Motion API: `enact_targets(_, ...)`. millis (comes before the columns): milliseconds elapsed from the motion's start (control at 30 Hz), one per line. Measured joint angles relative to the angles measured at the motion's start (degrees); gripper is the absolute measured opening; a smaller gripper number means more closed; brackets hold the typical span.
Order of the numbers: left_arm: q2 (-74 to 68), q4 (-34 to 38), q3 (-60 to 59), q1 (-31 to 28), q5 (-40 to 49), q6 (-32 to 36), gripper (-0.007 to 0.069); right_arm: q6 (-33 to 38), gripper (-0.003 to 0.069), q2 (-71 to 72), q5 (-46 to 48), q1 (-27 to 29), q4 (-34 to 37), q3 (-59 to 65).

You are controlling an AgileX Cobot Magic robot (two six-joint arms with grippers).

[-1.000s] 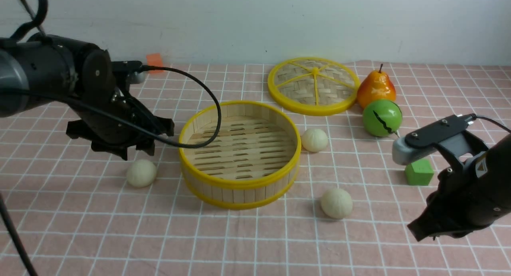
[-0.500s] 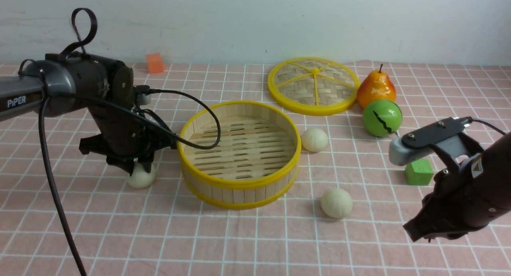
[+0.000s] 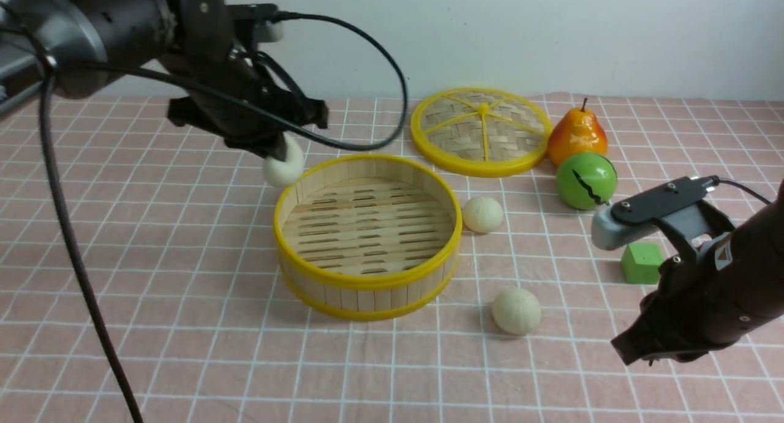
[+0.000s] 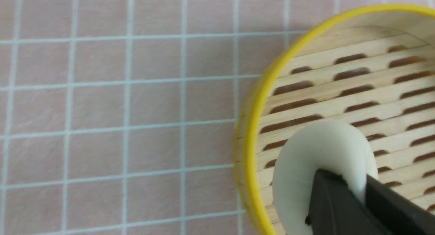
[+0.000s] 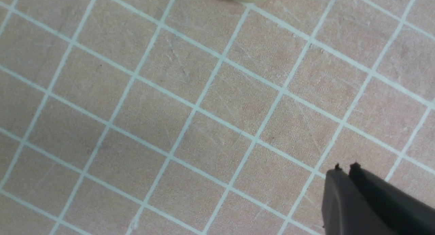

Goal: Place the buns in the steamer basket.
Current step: Use the left arm to put the steamed stuffed bun into the steamer, then use the right arm to grab a steamed stuffed bun

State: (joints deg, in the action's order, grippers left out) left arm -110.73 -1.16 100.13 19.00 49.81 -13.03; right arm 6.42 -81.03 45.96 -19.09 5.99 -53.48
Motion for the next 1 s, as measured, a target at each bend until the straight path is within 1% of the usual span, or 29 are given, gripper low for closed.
enact_targets(67, -3.45, -0.29, 0.0, 2.32, -1.63, 0.98, -0.0002, 0.0, 0.0033, -1.14, 0.24, 0.0, 0.43, 0.0)
enact_targets(200, -8.58, -1.99, 0.0, 3.06, -1.86, 0.98, 0.0008, 0.0, 0.0036, -1.69, 0.48, 0.0, 0.53, 0.0)
enact_targets(267, -11.25, -2.86, 0.0, 3.0, -2.12, 0.98, 0.0072, 0.0, 0.0046, -1.79, -0.37, 0.0, 0.53, 0.0)
enact_targets(300, -11.56, -2.99, 0.0, 2.95, -2.39, 0.98, 0.0127, -0.3, 0.0053, -1.79, -0.55, 0.0, 0.53, 0.0)
enact_targets(333, -11.56, -2.99, 0.0, 2.95, -2.56, 0.98, 0.016, -0.62, 0.006, -1.79, -0.62, 0.0, 0.53, 0.0)
enact_targets(367, -11.4, -2.41, 0.0, 2.95, -2.64, 0.98, 0.0246, -1.39, 0.0076, -1.79, -0.84, 0.0, 0.53, 0.0)
enact_targets(400, -11.33, -2.28, 0.0, 2.95, -2.64, 0.98, 0.0258, -1.65, 0.008, -1.79, -0.93, 0.0, 0.53, 0.0)
enact_targets(433, -10.88, -1.36, 0.0, 2.95, -2.58, 0.98, 0.0361, -2.35, 0.012, -1.79, -1.77, -0.05, 0.53, -0.22)
enact_targets(467, -10.65, -1.25, 0.0, 2.95, -2.58, 0.98, 0.0373, -2.54, 0.0126, -1.79, -2.0, -0.02, 0.53, -0.3)
enact_targets(533, -8.88, -0.5, 0.0, 2.95, -1.69, 0.98, 0.0489, -2.89, 0.0231, -2.31, -3.96, -0.36, 1.51, -2.42)
enact_targets(567, -6.75, -0.63, 0.0, 2.95, -0.92, 0.98, 0.052, -2.8, 0.0288, -2.75, -4.58, -0.68, 2.55, -4.25)
enact_targets(633, -4.78, -0.84, -0.06, 2.95, -0.21, 0.92, 0.0533, -2.49, 0.0334, -3.56, -4.86, -1.05, 3.27, -6.24)
enact_targets(667, -1.46, -1.69, -0.06, 2.95, 1.09, 0.8, 0.0531, -1.6, 0.0391, -5.43, -4.93, -1.51, 4.2, -9.46)
enact_targets(700, 1.13, -2.43, -0.06, 2.95, 2.66, 0.62, 0.052, -1.13, 0.0423, -6.99, -4.87, -1.72, 4.45, -11.97)
enact_targets(733, 2.22, -2.69, -0.06, 2.95, 2.96, 0.57, 0.0513, -1.04, 0.0433, -7.69, -4.72, -1.81, 4.58, -13.0)
enact_targets(767, 6.08, -3.22, -0.06, 2.95, 5.43, 0.42, 0.048, -0.91, 0.0461, -10.38, -4.48, -1.97, 4.53, -16.68)
enact_targets(800, 8.3, -3.3, -0.13, 2.95, 7.31, 0.34, 0.0456, -0.9, 0.0467, -12.02, -4.29, -2.02, 4.2, -19.28)
enact_targets(833, 14.46, -3.42, -1.71, 2.95, 9.8, 0.29, 0.038, -0.9, 0.0472, -16.4, -3.6, -1.61, 2.85, -24.42)
enact_targets(867, 17.34, -3.36, -3.25, 2.95, 10.38, 0.29, 0.0342, -0.9, 0.0471, -18.73, -3.32, -1.27, 2.42, -26.99)
enact_targets(933, 22.59, -3.18, -6.61, 2.95, 10.54, 0.23, 0.028, -0.9, 0.0463, -23.14, -3.06, -0.61, 2.14, -31.54)
enact_targets(1000, 29.75, -3.13, -14.14, 2.95, 8.96, 0.18, 0.0187, -0.9, 0.0446, -29.55, -2.98, 0.0, 1.79, -37.4)
